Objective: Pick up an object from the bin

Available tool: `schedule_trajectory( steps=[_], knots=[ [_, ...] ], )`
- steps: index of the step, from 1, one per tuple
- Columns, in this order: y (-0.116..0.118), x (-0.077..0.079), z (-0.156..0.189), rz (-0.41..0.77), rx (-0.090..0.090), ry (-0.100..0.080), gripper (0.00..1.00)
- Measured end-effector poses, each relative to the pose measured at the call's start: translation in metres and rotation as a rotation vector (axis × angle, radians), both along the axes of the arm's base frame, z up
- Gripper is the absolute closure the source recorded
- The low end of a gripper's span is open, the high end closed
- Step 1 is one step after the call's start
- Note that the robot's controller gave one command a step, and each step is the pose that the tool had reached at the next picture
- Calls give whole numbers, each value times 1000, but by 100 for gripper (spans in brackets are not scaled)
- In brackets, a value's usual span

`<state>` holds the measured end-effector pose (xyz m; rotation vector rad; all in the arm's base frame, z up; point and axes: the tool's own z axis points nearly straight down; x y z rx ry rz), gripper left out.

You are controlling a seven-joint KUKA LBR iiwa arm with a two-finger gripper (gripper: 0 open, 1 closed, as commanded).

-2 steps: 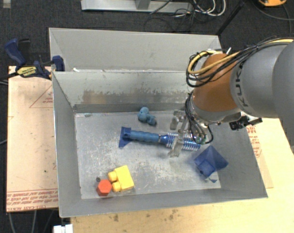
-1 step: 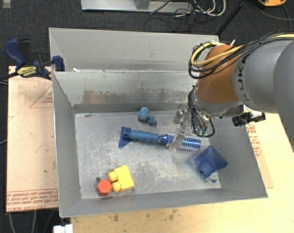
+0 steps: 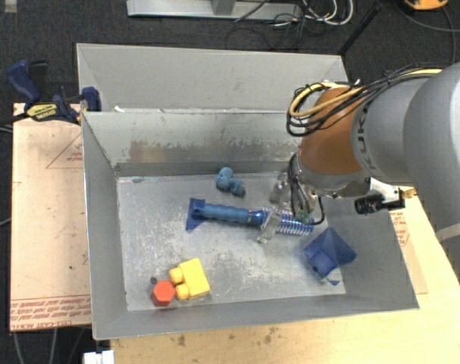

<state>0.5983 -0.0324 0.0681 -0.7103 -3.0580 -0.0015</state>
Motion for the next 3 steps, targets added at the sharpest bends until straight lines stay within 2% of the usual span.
schedule_trajectory(
  steps=[1, 2, 3],
  knots=[
    [1, 1, 0, 4, 0, -2, 0],
    [1, 0, -1, 4, 0, 0, 100],
    [1, 3, 76, 7, -1, -10, 100]
  ],
)
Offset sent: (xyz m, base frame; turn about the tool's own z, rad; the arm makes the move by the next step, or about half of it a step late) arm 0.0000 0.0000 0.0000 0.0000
